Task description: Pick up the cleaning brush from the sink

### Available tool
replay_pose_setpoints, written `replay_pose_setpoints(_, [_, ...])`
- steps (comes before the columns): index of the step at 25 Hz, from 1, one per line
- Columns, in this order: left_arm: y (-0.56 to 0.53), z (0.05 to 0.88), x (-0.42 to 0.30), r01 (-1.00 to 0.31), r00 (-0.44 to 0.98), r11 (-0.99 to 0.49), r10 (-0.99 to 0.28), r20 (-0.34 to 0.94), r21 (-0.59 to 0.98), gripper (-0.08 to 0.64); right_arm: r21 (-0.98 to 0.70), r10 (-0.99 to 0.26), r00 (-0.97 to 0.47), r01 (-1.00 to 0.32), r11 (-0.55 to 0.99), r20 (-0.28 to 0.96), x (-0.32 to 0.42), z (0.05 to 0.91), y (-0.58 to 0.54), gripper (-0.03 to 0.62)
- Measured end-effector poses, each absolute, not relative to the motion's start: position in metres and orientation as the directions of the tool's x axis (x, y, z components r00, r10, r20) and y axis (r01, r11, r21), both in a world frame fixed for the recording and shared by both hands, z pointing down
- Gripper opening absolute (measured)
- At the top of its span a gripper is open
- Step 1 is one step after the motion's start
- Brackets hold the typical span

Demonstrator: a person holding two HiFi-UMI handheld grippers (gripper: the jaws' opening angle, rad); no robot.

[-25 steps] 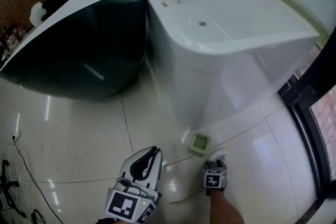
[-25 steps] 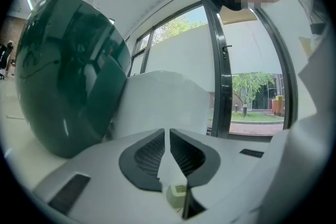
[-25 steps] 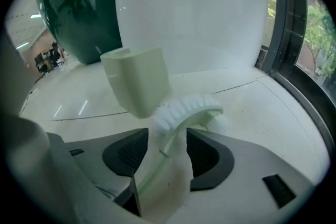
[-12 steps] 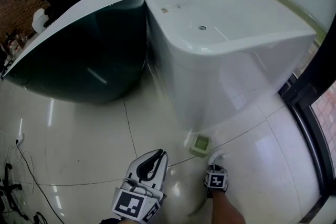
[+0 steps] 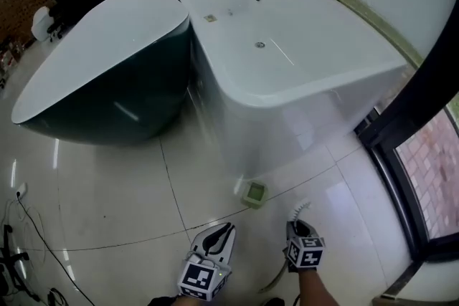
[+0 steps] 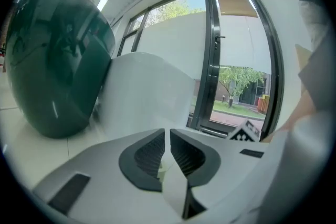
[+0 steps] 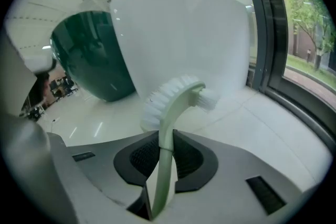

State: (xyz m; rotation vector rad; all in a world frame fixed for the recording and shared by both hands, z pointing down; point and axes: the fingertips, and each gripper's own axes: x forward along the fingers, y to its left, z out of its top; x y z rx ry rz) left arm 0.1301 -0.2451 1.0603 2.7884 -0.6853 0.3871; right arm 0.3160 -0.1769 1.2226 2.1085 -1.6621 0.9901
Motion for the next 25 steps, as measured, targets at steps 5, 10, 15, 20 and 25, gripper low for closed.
replay_pose_setpoints(5, [-0.228, 0.946, 0.114, -0.504, 0.834, -0.853, -0.441, 0.330, 0.133, 0.032, -0.247, -0.852, 0.054, -0.946, -0.212, 0.521, 0.308, 1.036, -0.182, 0.037])
replay_pose_setpoints(10, [-0.227, 0.772, 0.103, -0.512, 0.825, -0.856, -0.465, 0.320, 0.076, 0.038, -0.260, -0.874, -0.044, -0.961, -0.095, 0.485, 0.283, 0.855, -0.165, 0.038])
replay_pose_setpoints(15, [-0.211, 0.591, 0.075, -0.525, 0.816, -0.848, -0.479, 0.323, 0.070, 0.038, -0.238, -0.900, -0.054, -0.970, -0.056, 0.432, 0.265, 0.645, -0.137, 0.037])
replay_pose_setpoints(20, [-0.180, 0.426, 0.041, -0.522, 0.829, -0.847, -0.475, 0.294, 0.104, 0.026, -0.190, -0.922, -0.066, -0.982, -0.008, 0.382, 0.226, 0.458, -0.105, 0.037])
replay_pose_setpoints(25, [-0.139, 0.279, 0.023, -0.487, 0.856, -0.871, -0.462, 0.231, 0.062, 0.025, -0.165, -0.942, -0.098, -0.985, 0.047, 0.321, 0.200, 0.308, -0.058, 0.038])
